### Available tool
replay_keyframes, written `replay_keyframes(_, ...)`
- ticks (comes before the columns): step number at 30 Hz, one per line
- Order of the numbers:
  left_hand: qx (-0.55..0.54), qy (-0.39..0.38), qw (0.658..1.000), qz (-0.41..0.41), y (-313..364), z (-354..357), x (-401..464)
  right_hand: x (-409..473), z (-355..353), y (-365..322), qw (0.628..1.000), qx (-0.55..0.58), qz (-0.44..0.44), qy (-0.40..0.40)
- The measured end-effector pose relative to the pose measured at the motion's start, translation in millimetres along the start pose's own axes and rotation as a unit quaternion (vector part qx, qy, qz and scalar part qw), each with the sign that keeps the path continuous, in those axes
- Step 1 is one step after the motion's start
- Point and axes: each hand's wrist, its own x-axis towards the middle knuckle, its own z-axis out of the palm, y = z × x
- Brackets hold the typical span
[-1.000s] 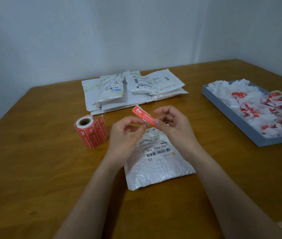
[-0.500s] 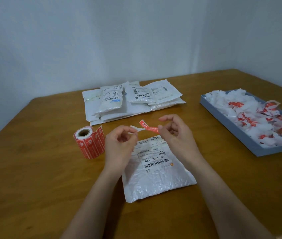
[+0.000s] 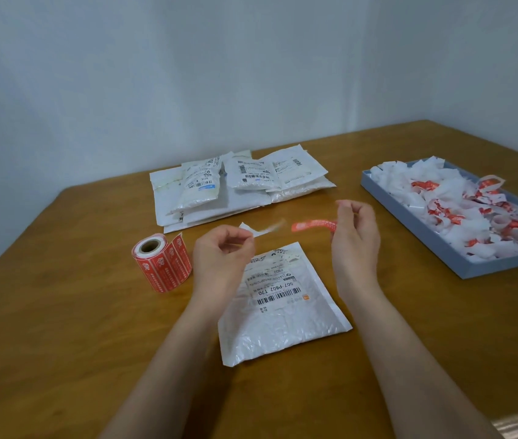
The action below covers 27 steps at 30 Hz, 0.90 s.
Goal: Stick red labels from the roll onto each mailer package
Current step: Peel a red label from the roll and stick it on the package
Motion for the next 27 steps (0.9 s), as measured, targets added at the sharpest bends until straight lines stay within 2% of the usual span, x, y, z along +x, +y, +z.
replay_keyframes(6, 0.059, -0.045, 0.997, 0.012, 12.4, 23.4, 3.8, 3.8, -6.2, -5.8, 0.993, 0.087, 0.027, 0.074)
replay_keyframes(8, 0.1, -0.108, 0.989, 0.012, 19.8, 34.1, 3.0, 4.5, -7.7, -6.1, 0.99, 0.102, 0.021, 0.091)
replay_keyframes(11, 0.176, -0.22, 0.959, 0.015, 32.2, 49.8, 0.7, 6.3, -10.6, -8.2, 0.987, 0.115, 0.004, 0.115)
replay_keyframes(13, 0.192, -0.257, 0.947, 0.023, 37.4, 58.1, 1.2, 8.1, -12.6, -9.1, 0.986, 0.114, -0.007, 0.123)
replay_keyframes(16, 0.153, -0.27, 0.95, 0.023, 40.6, 65.3, 2.6, 10.1, -15.0, -7.7, 0.988, 0.104, -0.01, 0.113)
replay_keyframes(21, -0.005, -0.212, 0.977, -0.03, 37.4, 54.5, 8.6, 8.7, -13.5, -4.1, 0.998, 0.055, -0.019, 0.028)
replay_keyframes(24, -0.114, -0.215, 0.967, -0.076, 35.3, 40.5, 11.1, 4.4, -10.7, -4.7, 0.998, -0.001, -0.067, -0.021)
replay_keyframes(27, -0.144, -0.202, 0.964, -0.092, 32.5, 29.9, 11.5, -0.2, -7.4, -3.6, 0.991, -0.05, -0.107, -0.06)
